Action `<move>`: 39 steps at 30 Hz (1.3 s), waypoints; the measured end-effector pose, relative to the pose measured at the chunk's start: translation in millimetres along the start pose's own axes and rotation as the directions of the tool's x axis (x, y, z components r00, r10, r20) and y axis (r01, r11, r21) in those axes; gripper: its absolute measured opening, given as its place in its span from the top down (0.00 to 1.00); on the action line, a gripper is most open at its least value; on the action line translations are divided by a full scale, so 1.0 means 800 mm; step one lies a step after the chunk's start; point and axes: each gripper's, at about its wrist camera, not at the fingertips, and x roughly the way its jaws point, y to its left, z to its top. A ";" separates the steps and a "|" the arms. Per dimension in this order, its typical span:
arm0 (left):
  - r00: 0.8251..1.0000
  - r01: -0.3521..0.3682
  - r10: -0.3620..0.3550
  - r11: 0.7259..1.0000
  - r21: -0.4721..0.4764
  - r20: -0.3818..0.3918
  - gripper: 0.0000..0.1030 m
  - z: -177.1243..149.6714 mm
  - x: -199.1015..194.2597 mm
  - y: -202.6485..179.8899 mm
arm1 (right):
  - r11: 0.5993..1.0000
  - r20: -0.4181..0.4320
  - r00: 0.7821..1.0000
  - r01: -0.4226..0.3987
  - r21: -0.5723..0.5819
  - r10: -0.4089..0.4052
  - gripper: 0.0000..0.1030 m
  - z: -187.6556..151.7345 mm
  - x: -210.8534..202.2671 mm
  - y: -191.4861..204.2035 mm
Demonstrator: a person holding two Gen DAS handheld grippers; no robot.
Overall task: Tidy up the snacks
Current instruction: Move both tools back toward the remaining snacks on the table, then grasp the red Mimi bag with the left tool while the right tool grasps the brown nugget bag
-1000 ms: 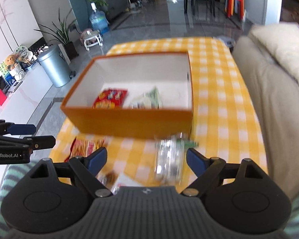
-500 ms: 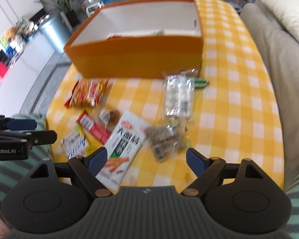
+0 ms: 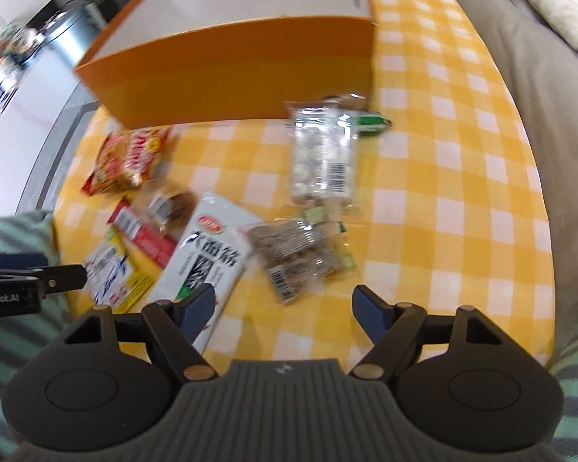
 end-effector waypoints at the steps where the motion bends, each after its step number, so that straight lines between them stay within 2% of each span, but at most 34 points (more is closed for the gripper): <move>1: 1.000 -0.005 0.005 1.000 0.002 0.020 0.21 0.005 -0.001 -0.002 | 1.000 -0.008 1.000 -0.004 0.029 0.005 0.26 0.003 0.004 -0.005; 7: 0.996 -0.036 0.033 0.999 0.036 0.086 0.18 0.029 0.005 -0.012 | 0.976 -0.066 0.997 -0.014 0.218 0.029 0.24 0.018 0.028 -0.032; 11: 0.996 -0.043 0.039 0.997 0.056 0.077 0.18 0.043 0.018 -0.011 | 0.946 -0.094 0.994 -0.021 0.324 0.054 0.24 0.022 0.042 -0.045; 17: 0.996 -0.022 0.021 1.000 0.012 0.083 0.18 0.066 0.037 0.006 | 0.958 -0.073 0.997 -0.007 0.286 0.029 0.26 0.038 0.054 -0.032; 26: 0.998 0.009 -0.004 0.997 -0.083 0.068 0.18 0.088 0.067 0.017 | 0.964 -0.110 0.994 0.036 0.262 -0.008 0.27 0.053 0.076 -0.016; 33: 0.999 0.022 -0.019 0.996 -0.087 0.038 0.18 0.085 0.086 0.014 | 0.973 -0.097 0.995 0.043 0.228 -0.021 0.39 0.051 0.076 -0.012; 35: 0.999 0.028 -0.025 0.996 -0.081 0.036 0.21 0.083 0.089 0.013 | 0.971 -0.091 0.996 0.030 0.237 -0.008 0.41 0.049 0.075 -0.016; 37: 0.998 0.047 -0.043 0.996 -0.077 0.046 0.33 0.083 0.089 0.012 | 0.971 -0.086 0.996 0.026 0.239 -0.006 0.45 0.047 0.071 -0.018; 39: 0.997 0.045 -0.042 0.997 -0.061 0.057 0.37 0.082 0.086 0.009 | 0.970 -0.079 0.997 0.028 0.240 -0.009 0.50 0.046 0.068 -0.020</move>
